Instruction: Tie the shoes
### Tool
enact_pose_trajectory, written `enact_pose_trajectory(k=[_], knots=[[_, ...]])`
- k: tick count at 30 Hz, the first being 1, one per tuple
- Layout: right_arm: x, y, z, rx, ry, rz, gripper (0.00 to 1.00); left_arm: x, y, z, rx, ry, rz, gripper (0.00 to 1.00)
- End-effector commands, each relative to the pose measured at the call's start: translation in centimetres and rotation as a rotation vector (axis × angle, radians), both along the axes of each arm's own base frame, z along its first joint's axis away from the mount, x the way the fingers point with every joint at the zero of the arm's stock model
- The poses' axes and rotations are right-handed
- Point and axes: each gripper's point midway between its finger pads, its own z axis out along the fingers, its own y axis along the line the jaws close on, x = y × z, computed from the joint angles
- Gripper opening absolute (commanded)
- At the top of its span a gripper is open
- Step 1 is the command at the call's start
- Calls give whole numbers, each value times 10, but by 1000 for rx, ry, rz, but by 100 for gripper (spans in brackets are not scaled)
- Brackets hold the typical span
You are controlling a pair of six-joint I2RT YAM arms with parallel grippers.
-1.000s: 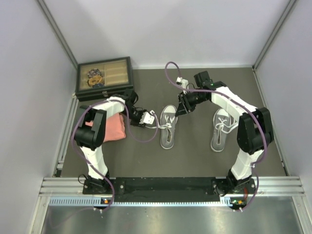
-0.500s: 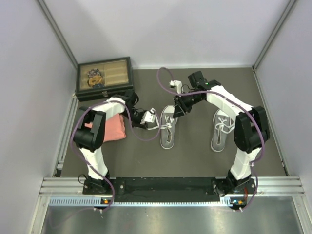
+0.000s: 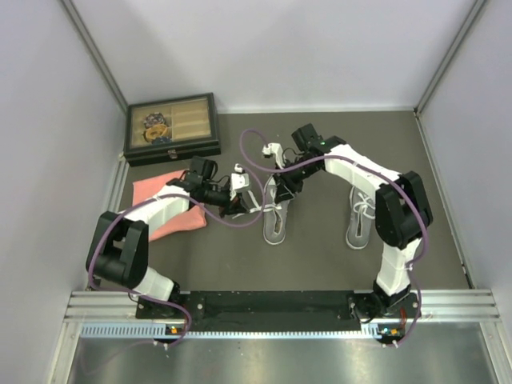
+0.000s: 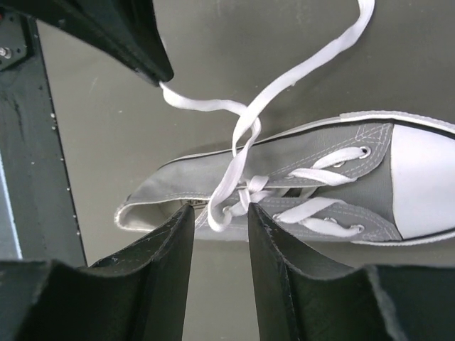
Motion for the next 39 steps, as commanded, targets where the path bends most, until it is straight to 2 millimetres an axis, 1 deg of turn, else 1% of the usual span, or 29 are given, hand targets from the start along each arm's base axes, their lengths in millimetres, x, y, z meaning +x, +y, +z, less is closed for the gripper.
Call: enact_pose_trajectory(k=[1,7,16,19,21,22,23,24,25,26,29,31,32,33,34,35,37,38,39], knots=[[8,18,-4,-2,-79,57,37,1,-16,18,-79,-14,10,0],[7,28,-14,-34,-114,84,37,3,-24,18,-97,-29,29,0],[3,31,-24,-89,-156,129,36,4,-32,21,-106,-52,35,0],[6,30,-25,-109,-182,131,32,3,-32,20,-103,-49,33,0],[8,29,-25,-117,-194,133,28,2,-33,20,-103,-51,29,0],[9,28,-24,-122,-207,130,25,2,-33,20,-103,-52,29,0],[11,28,-23,-120,-217,127,18,1,-33,20,-103,-52,27,0],[11,28,-23,-121,-221,125,13,1,-32,21,-104,-57,25,0],[10,28,-18,-110,-225,121,5,0,-33,21,-103,-58,22,0],[10,29,-15,-104,-225,112,1,0,-32,21,-103,-64,22,0],[12,31,-3,-70,-218,78,0,-2,-32,20,-96,-78,22,0],[16,31,6,-34,-204,45,0,-5,-34,23,-101,-100,15,0],[17,31,11,-17,-184,16,0,-5,-33,20,-92,-103,29,0],[19,30,15,-3,-173,2,0,-3,-38,27,-112,-129,35,0],[22,28,19,17,-154,-15,0,-4,-40,28,-116,-133,38,0],[23,27,21,25,-125,-39,0,-4,-43,27,-113,-116,68,0],[23,23,22,43,-78,-62,0,5,-49,33,-131,-134,110,0],[23,22,22,46,-64,-68,0,6,-53,31,-134,-105,146,0],[22,21,19,48,-40,-72,0,12,-57,36,-149,-129,171,0]])
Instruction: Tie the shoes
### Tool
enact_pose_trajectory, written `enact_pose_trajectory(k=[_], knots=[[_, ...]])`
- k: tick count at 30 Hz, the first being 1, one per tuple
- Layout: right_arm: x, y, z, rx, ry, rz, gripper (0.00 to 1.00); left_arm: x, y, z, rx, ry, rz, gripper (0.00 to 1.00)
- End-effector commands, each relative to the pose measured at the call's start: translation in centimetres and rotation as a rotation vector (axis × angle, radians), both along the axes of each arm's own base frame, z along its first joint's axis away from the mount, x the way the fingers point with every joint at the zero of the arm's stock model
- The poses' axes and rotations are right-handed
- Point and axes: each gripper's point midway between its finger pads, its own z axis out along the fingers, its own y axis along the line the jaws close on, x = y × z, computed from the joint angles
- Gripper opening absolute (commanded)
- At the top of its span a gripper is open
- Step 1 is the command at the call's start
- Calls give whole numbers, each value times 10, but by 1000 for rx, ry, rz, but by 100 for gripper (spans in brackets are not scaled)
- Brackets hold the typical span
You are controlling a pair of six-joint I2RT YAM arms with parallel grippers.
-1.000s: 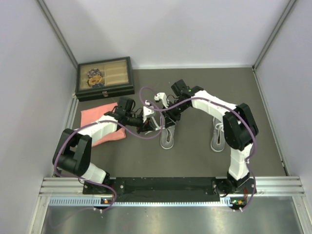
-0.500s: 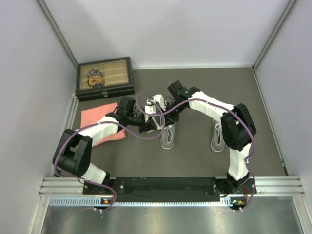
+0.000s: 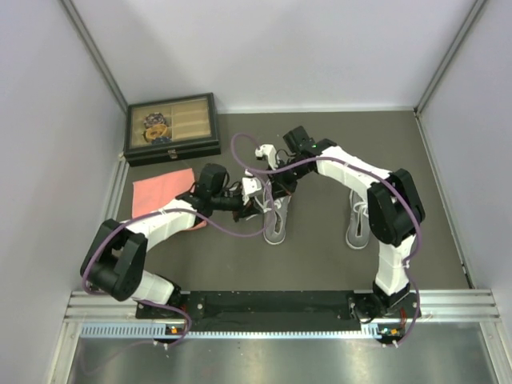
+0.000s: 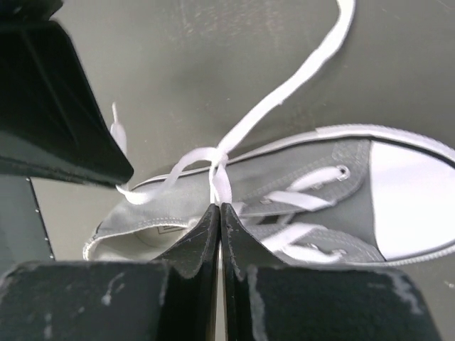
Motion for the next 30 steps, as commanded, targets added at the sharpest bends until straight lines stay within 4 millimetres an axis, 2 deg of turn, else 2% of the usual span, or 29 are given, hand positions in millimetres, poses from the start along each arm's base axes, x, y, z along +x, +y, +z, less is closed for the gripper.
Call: enact_pose_trajectory(k=[1,10,14,22,28,30], knots=[[9,4,41,126,24,-53,0,24,-18,25,-74,-78,129,0],[10,-2,44,179,133,-116,0,35,-46,18,-54,-164,212,0],[7,-4,41,182,161,-120,0,40,-52,1,-7,-177,230,0],[3,-11,39,184,163,-126,0,62,-40,-4,41,-255,330,0],[5,-14,37,183,156,-138,0,49,-39,5,12,-300,254,0],[3,-12,38,193,174,-141,0,52,-36,4,19,-305,275,0]])
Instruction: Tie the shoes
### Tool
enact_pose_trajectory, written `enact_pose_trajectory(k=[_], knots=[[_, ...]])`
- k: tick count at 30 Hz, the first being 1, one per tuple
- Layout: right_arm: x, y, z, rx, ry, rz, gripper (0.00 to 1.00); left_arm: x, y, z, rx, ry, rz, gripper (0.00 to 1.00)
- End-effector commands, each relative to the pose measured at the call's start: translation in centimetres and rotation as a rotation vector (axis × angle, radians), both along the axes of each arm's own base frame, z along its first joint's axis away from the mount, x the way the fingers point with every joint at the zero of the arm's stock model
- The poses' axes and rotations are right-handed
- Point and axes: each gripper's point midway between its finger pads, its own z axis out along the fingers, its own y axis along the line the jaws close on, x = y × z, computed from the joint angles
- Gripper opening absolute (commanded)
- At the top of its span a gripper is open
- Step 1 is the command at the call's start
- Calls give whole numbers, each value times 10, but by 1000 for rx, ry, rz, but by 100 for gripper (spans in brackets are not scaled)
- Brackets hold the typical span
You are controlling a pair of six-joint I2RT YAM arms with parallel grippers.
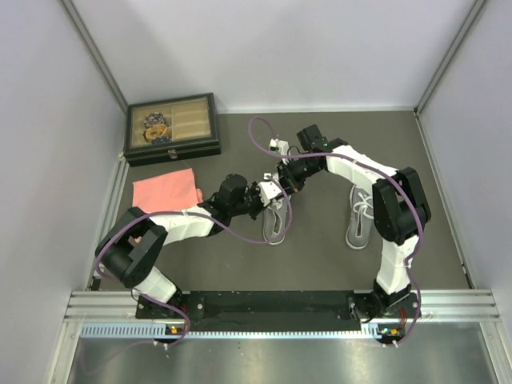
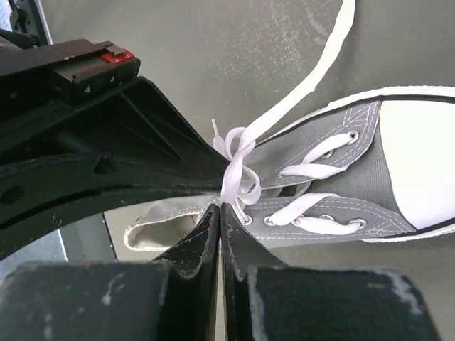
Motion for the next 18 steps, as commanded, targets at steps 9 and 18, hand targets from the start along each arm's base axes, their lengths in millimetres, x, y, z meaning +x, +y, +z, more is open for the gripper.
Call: enact_pose_trajectory(k=[9,18], knots=[[2,12,37,122,32,-19,0,10,-21,29,-96,-126,-27,0],[8,6,41,130,107,-66,16,-1,-31,28,-149,-203,-91,0]])
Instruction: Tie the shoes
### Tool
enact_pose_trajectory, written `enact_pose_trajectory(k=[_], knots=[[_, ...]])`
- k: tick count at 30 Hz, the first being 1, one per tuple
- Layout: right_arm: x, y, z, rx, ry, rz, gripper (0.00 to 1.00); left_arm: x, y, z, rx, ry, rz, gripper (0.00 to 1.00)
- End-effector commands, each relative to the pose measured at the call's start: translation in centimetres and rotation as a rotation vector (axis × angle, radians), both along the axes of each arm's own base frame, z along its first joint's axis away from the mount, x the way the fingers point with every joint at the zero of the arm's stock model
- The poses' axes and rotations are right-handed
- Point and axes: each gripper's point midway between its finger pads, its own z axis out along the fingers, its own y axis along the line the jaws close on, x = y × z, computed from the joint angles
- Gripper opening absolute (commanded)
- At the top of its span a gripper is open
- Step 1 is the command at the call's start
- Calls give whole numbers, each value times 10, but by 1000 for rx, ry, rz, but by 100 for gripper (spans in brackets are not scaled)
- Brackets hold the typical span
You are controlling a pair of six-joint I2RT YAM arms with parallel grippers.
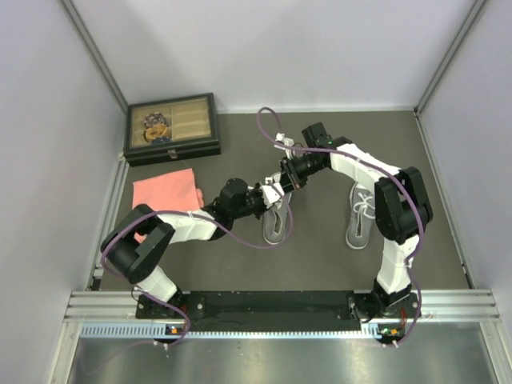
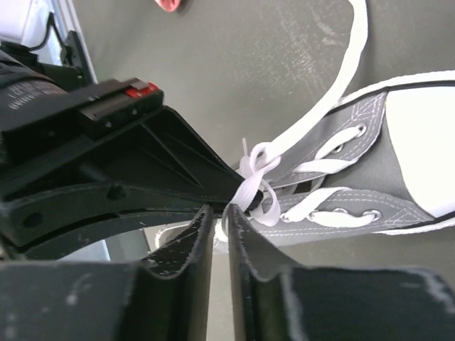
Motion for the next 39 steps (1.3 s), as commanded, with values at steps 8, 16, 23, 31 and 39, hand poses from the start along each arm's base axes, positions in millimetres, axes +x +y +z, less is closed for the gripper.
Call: enact_pose_trajectory(k=[8,16,23,31,39], knots=[[25,-17,42,117,65,-106,26,-5,-17,19,-111,-158,-65,0],[39,-38,12,36,160,-242,24,-7,-16,19,-113,-187,-73,0],[26,-28,-5,21,265,-234,25,-9,-16,21,-115,-199,-82,0],[17,-19,-15,25,344,-221,26,-8,-19,23,-120,-211,-92,0],[11,-12,-13,62,404,-202,27,-8,-19,22,-116,-222,-102,0]])
